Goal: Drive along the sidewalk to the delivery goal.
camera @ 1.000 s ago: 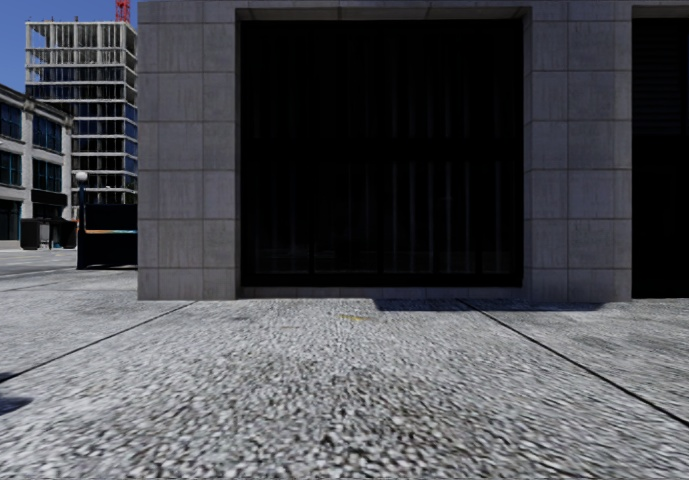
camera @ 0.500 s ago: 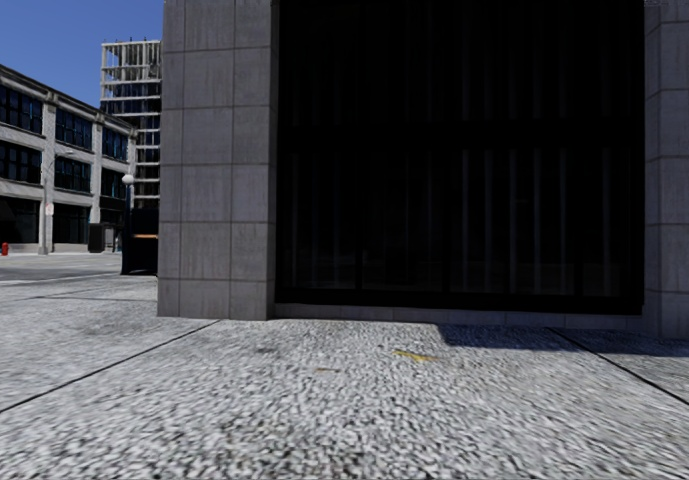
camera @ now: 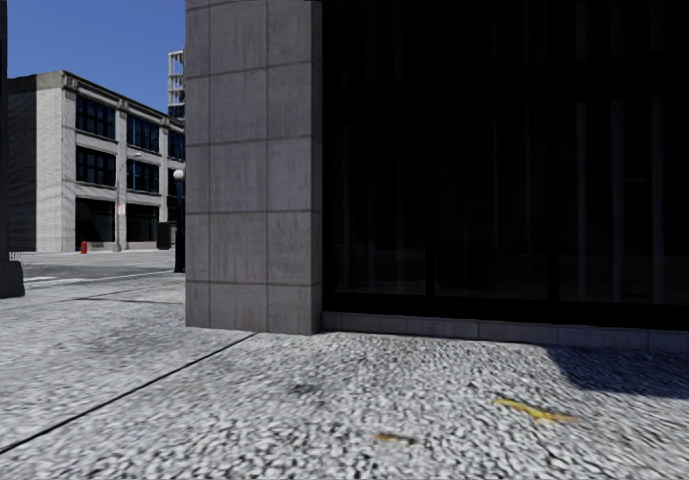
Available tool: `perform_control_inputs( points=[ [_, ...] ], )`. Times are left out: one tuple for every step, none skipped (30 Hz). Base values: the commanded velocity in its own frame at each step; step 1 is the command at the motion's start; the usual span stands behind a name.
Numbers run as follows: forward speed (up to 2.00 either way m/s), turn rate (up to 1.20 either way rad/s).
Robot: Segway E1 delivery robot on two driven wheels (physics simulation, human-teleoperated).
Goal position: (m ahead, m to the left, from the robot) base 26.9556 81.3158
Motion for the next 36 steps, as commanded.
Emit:
perform_control_inputs(
  points=[
    [2.0, 0.74],
    [2.0, 0.74],
    [2.0, 0.74],
    [2.0, 0.74],
    [2.0, 0.74],
    [2.0, 0.74],
    [2.0, 0.74],
    [2.0, 0.75],
    [2.0, 0.76],
    [2.0, 0.76],
    [2.0, 0.76],
    [2.0, 0.76],
    [2.0, 0.77],
    [2.0, 0.77],
    [2.0, 0.77],
    [2.0, 0.77],
    [2.0, 0.77],
    [2.0, 0.77],
    [2.0, 0.77],
    [2.0, 0.77],
    [2.0, 0.77],
    [2.0, 0.77],
    [2.0, 0.77],
    [2.0, 0.77],
    [2.0, 0.77],
    [2.0, 0.77],
    [2.0, 0.77],
    [2.0, 0.77],
    [2.0, 0.77],
    [2.0, 0.77],
    [2.0, 0.72],
    [2.0, 0.62],
    [2.0, 0.47],
    [2.0, 0.47],
    [2.0, 0.31],
    [2.0, 0.27]
  ],
)
